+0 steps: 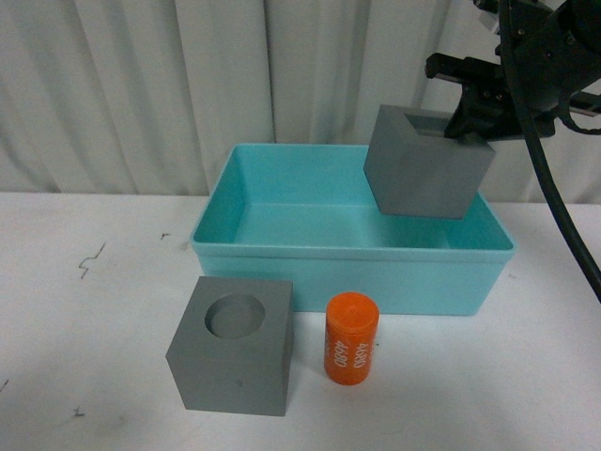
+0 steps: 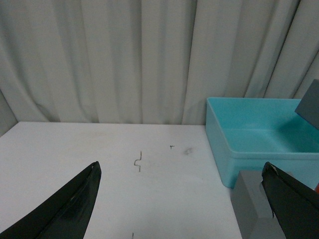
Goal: Place gray and orange parts in blue box
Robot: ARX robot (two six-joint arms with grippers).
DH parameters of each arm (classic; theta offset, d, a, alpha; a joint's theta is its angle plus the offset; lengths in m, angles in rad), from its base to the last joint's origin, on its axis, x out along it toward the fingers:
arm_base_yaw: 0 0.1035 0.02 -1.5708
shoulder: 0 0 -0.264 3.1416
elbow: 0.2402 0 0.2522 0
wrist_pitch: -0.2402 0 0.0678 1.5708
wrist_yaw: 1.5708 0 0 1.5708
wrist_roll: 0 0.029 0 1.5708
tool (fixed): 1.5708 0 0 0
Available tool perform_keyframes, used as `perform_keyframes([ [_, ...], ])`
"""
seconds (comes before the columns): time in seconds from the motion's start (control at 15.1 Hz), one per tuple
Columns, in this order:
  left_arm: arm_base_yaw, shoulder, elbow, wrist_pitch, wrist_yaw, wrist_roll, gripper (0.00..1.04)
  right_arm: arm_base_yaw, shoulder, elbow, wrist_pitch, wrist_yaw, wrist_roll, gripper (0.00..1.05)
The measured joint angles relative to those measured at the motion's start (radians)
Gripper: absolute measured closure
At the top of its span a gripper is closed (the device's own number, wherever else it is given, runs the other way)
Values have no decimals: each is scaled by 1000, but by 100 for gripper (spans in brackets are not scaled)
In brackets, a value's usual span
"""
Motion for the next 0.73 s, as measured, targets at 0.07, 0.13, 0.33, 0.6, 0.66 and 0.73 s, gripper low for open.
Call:
perform_keyframes([
  [0.07, 0, 0, 0, 0, 0, 0, 7, 7, 16, 14, -5, 7, 2, 86],
  [0.13, 0, 0, 0, 0, 0, 0, 7, 12, 30, 23, -6, 30, 2, 86],
  [0.33, 0, 0, 0, 0, 0, 0, 7, 32, 96, 24, 34, 103, 16, 86],
  [0.6, 0, 0, 0, 0, 0, 0, 7, 45, 113, 24, 42, 106, 32, 86],
  [0.66, 0, 0, 0, 0, 0, 0, 7, 46, 117, 24, 42, 110, 33, 86],
  [0.73, 0, 0, 0, 0, 0, 0, 7, 45, 121, 22, 43, 124, 34, 86],
])
